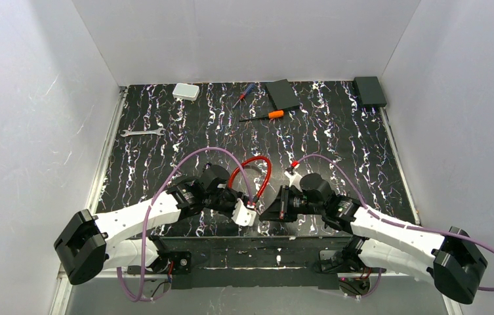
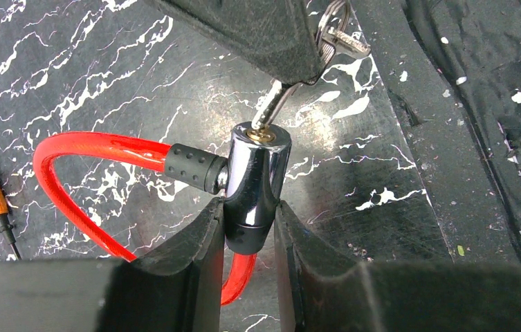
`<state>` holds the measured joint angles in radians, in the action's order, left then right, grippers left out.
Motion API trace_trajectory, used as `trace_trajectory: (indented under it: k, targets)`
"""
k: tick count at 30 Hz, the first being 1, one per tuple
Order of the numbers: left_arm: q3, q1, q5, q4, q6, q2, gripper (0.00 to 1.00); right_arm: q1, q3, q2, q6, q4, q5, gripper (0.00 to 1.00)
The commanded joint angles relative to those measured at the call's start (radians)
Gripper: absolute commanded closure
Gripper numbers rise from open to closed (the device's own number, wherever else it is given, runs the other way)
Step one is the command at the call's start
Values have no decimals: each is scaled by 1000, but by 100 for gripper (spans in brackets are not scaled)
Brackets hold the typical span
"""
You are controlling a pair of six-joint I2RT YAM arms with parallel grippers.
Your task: Unlock with the key
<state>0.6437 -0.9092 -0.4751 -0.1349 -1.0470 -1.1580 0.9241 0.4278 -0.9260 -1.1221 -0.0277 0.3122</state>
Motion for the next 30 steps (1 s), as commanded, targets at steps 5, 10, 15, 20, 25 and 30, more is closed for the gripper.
trace_trajectory:
  k: [5, 10, 15, 20, 25, 30]
  targets:
    - [18, -3, -6, 37, -30, 20, 100, 2, -6, -17, 14, -78, -19, 99]
    - [17, -2, -6, 30, -37, 23, 100, 2, -2, -17, 22, -79, -33, 99]
    - [14, -2, -8, 29, -44, 26, 100, 2, 5, -40, 28, -94, -30, 99]
    - [13, -2, -11, 32, -42, 29, 100, 2, 6, -54, 28, -108, -27, 99]
    - [12, -3, 0, 38, -42, 24, 100, 2, 5, -68, 18, -134, -4, 99]
    - [8, -2, 33, 41, -49, 19, 100, 2, 10, -40, 26, -95, -18, 99]
